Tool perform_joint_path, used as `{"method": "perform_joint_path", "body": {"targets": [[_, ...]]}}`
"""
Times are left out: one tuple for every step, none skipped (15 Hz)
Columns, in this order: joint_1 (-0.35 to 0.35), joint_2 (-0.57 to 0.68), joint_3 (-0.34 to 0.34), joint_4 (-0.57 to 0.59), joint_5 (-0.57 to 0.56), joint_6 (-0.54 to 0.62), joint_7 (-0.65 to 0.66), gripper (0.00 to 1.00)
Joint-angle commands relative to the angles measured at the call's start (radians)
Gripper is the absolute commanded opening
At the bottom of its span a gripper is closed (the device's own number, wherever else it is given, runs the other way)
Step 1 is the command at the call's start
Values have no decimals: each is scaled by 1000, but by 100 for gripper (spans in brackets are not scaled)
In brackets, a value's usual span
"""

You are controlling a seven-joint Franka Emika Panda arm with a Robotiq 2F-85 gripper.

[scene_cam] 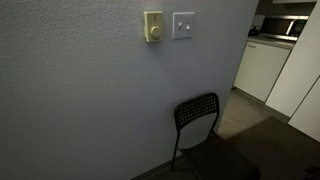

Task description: Turn on the light switch on the right then turn it off

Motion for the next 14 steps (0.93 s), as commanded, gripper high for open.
{"method": "perform_joint_path", "body": {"targets": [[13,48,44,37,-20,4,-71,100],[26,54,55,45,-29,9,-97,100],[35,59,67,52,-42,13,-122,100],[48,66,80,62,-55,19,-152,100],[59,72,92,72,-65,25,-177,100],[69,79,103,83,-77,28,-205,100],[81,88,114,95,-86,31,-233,100],[92,97,125,106,-97,33,-262,100],[104,107,135,118,-104,32,-292,100],[115,115,143,130,-110,29,-327,100],[126,127,152,142,-114,29,-361,100],[137,136,159,152,-116,29,-399,100],[145,149,170,165,-120,27,-434,100],[152,159,181,176,-124,24,-468,100]]}}
